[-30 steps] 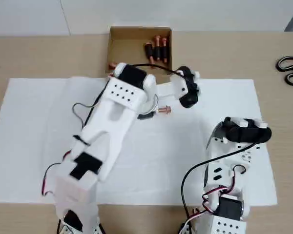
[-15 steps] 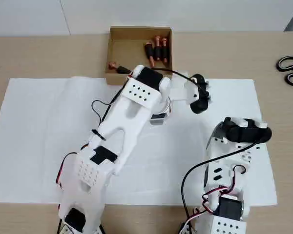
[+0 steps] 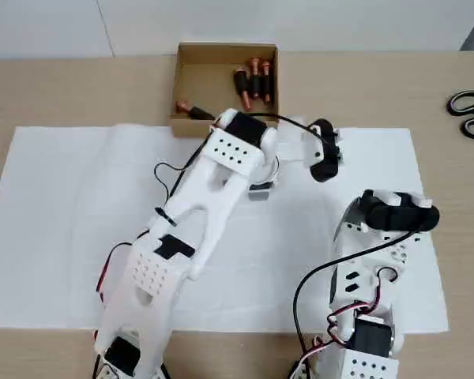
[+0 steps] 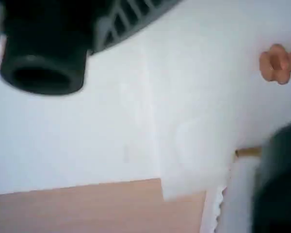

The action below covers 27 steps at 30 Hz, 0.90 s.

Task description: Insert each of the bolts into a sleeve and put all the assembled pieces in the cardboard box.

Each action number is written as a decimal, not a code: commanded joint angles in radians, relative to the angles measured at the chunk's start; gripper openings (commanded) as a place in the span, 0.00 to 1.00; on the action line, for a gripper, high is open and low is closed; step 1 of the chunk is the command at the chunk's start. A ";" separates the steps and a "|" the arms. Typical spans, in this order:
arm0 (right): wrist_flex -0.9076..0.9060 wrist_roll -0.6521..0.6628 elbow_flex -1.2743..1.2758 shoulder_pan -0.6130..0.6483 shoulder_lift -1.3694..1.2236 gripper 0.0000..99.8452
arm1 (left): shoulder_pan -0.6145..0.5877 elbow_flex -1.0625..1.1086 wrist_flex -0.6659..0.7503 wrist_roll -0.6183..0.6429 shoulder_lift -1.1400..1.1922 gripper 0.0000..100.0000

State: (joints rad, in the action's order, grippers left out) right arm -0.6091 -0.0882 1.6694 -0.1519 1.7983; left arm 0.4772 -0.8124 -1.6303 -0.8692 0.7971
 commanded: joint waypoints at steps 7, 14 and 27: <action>0.015 0.005 -0.008 -0.008 0.016 0.00 | -0.025 -0.038 0.153 -0.002 0.015 0.15; 0.015 0.005 -0.008 -0.007 0.016 0.00 | -0.044 -0.031 0.164 -0.002 0.018 0.15; 0.015 0.005 -0.008 -0.004 0.016 0.00 | -0.037 -0.039 0.169 -0.002 0.123 0.15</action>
State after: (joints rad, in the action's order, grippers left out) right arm -0.6091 -0.0882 1.6694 -0.1519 1.7983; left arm 0.4419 -0.8278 -1.4768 -0.8615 0.9183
